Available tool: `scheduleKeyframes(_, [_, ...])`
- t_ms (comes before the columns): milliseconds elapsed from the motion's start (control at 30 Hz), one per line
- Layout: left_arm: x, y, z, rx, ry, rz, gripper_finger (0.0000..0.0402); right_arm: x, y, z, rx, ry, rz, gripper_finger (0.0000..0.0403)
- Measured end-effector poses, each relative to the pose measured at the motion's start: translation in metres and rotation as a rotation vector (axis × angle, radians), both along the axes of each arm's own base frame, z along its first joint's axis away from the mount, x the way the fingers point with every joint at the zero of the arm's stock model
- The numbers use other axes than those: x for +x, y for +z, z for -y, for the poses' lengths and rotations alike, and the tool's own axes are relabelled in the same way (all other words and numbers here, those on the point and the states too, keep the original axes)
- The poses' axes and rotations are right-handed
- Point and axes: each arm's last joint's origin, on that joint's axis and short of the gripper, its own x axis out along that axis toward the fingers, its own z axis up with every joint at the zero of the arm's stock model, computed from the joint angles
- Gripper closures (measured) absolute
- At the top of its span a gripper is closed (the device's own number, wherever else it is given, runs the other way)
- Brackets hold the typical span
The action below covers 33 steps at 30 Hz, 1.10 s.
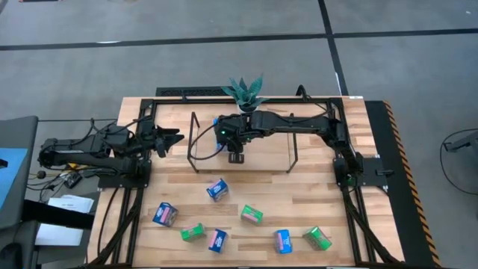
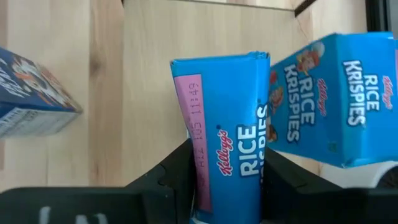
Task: Stack cereal on shelf
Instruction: Put the top light blue cereal box on the shelf aligned with the other light blue cereal box
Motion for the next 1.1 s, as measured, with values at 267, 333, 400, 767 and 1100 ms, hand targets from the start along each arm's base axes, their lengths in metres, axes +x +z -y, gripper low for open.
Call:
scheduleKeyframes(267, [0.0,0.0,0.0,0.0,0.0,0.0,0.0102,0.0,0.0,0.003,0.006,-0.015,0.006,0.0236])
scheduleKeyframes(333, [0.0,0.0,0.0,0.0,0.0,0.0,0.0102,0.0,0.0,0.003,0.005,-0.015,0.007,0.0229])
scheduleKeyframes(400, [0.0,0.0,0.0,0.0,0.0,0.0,0.0102,0.0,0.0,0.005,0.011,-0.031,0.016,0.0223])
scheduleKeyframes(767, [0.0,0.0,0.0,-0.004,0.0,0.002,0.0102,0.0,0.001,0.011,0.02,-0.065,0.029,0.0179])
scheduleKeyframes(1100, [0.0,0.0,0.0,-0.006,0.0,0.003,0.0102,0.003,0.003,0.011,0.019,-0.058,0.064,0.0183])
